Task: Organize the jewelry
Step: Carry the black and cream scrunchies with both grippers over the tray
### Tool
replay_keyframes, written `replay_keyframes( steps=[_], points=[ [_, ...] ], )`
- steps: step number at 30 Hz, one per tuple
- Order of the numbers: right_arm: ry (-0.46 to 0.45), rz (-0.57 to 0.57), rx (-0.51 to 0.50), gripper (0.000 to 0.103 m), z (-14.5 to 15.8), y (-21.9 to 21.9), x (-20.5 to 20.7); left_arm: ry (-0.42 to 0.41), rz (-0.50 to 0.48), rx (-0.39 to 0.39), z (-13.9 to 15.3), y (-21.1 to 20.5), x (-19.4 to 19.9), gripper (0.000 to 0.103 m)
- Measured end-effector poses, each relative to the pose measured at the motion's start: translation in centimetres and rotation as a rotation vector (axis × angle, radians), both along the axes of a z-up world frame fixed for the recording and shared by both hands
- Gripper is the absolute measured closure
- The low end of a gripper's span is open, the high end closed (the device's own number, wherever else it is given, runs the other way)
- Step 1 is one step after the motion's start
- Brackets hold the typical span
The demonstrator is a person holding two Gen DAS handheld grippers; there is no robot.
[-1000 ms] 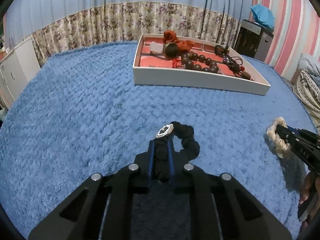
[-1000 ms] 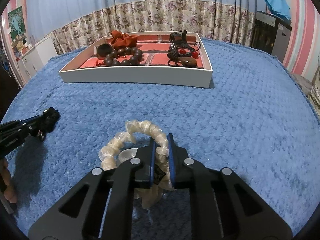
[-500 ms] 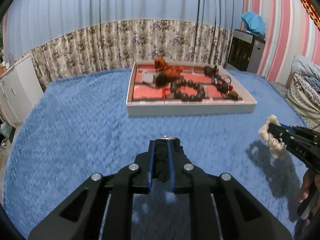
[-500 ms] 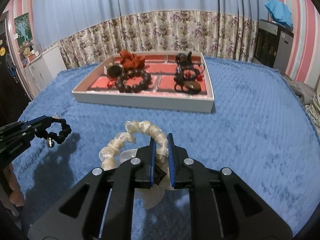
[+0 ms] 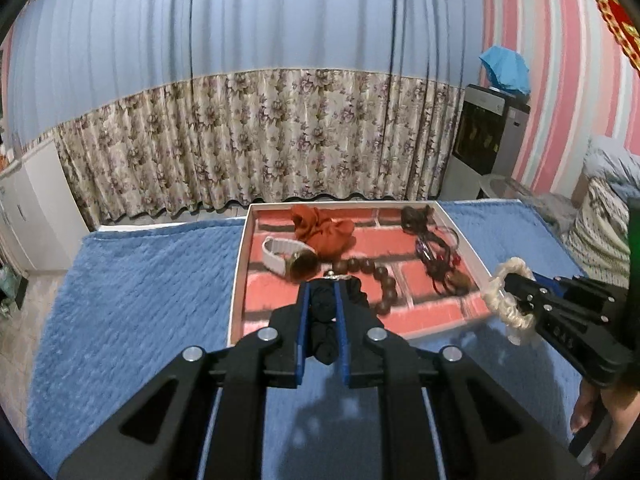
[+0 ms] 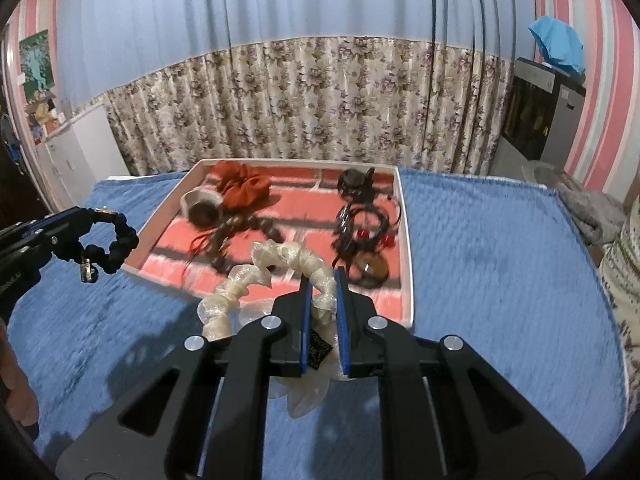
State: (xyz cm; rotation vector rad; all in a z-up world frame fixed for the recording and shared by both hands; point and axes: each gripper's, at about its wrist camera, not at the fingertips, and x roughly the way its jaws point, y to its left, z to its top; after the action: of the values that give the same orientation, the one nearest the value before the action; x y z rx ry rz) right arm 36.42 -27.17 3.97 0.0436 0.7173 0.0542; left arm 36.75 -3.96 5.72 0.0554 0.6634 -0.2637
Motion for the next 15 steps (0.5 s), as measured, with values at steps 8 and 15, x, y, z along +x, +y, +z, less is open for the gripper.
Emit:
replay_keyframes(
  steps=[8,15],
  points=[
    [0.052,-0.041,-0.003,0.091,-2.9,-1.0,5.5,0.078,0.031,0.006,-4.7,-0.6,6.9,0.09],
    [0.082,-0.053,-0.034,0.091,-5.9,-1.0,8.0,0.133,0.053,0.01,-8.4,-0.3,9.8,0.09]
  ],
)
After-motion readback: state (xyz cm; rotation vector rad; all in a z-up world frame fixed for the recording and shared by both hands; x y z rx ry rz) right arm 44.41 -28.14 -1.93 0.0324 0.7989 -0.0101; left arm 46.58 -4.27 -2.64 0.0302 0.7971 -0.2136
